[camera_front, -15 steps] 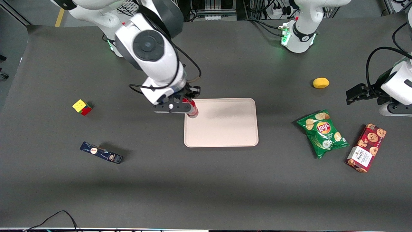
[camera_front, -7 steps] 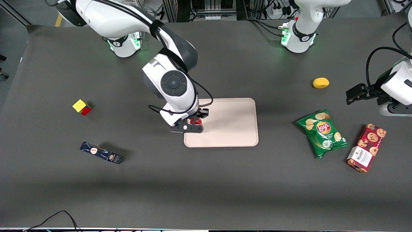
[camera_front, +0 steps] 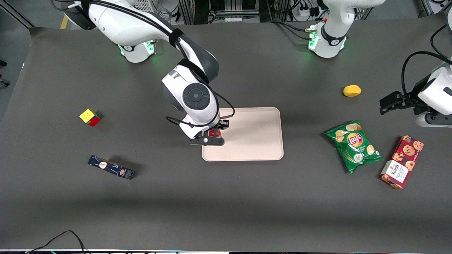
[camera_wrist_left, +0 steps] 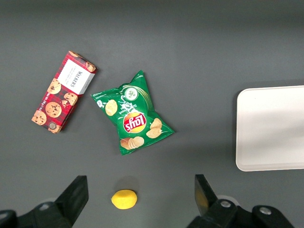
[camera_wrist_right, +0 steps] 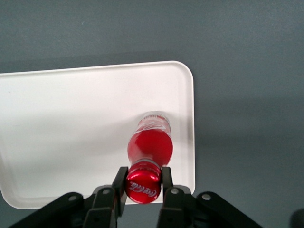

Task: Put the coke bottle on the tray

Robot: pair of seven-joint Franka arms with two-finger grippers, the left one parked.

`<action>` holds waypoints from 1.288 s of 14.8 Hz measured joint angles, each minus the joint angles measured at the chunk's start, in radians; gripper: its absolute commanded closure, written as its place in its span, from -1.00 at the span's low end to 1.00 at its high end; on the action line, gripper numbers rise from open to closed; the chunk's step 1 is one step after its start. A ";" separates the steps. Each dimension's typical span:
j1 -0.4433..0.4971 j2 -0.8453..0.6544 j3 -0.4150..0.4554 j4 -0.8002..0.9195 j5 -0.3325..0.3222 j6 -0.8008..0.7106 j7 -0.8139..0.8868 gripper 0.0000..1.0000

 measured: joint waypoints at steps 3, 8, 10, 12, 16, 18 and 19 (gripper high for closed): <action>-0.005 0.000 0.000 -0.024 0.000 0.034 0.000 -0.65; -0.007 -0.004 0.000 -0.030 -0.001 0.044 0.002 -1.00; -0.017 -0.018 -0.002 -0.029 -0.001 0.049 0.012 -1.00; -0.062 -0.063 -0.002 -0.030 -0.001 0.045 0.014 -1.00; -0.192 -0.222 0.001 -0.091 0.003 0.013 -0.032 -1.00; -0.263 -0.317 0.002 -0.162 0.036 0.011 -0.119 -1.00; -0.300 -0.364 0.002 -0.205 0.056 0.010 -0.178 -1.00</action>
